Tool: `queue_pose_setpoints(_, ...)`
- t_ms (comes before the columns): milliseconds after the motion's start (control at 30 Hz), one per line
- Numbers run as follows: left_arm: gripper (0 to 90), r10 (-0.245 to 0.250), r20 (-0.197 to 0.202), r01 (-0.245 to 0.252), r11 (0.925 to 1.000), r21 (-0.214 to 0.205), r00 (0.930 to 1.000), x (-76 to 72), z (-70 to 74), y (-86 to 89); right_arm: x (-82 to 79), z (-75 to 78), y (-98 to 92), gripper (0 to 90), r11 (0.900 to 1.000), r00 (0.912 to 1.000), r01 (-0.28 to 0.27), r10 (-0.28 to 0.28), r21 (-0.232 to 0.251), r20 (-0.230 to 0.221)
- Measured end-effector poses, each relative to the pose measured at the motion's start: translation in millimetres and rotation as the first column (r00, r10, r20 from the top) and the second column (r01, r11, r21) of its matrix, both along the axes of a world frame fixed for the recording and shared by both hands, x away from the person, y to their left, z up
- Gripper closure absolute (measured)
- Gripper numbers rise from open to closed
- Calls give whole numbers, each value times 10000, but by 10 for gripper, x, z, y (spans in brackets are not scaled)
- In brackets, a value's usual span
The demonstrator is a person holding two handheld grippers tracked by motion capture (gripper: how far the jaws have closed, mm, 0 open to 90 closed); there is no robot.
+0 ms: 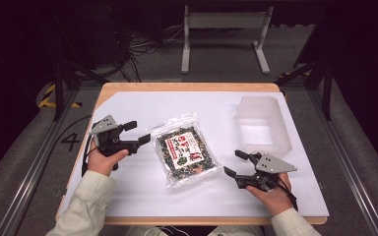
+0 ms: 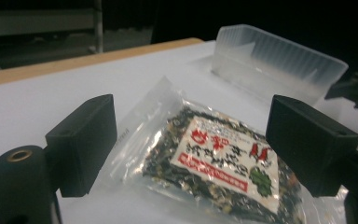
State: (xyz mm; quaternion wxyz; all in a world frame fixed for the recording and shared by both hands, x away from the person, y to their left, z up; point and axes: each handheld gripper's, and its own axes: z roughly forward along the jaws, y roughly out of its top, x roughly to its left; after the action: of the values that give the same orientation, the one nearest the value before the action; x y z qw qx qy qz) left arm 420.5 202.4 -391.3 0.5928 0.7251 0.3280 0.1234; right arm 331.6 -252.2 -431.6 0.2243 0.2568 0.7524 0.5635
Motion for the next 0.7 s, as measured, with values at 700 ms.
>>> queue_pose_setpoints(700, 163, 674, -594, -655, 9973, 330, 9960, 489, -265, -7, -157, 47, -145, 286, 9983, 9984, 557, -559, 156, 117)
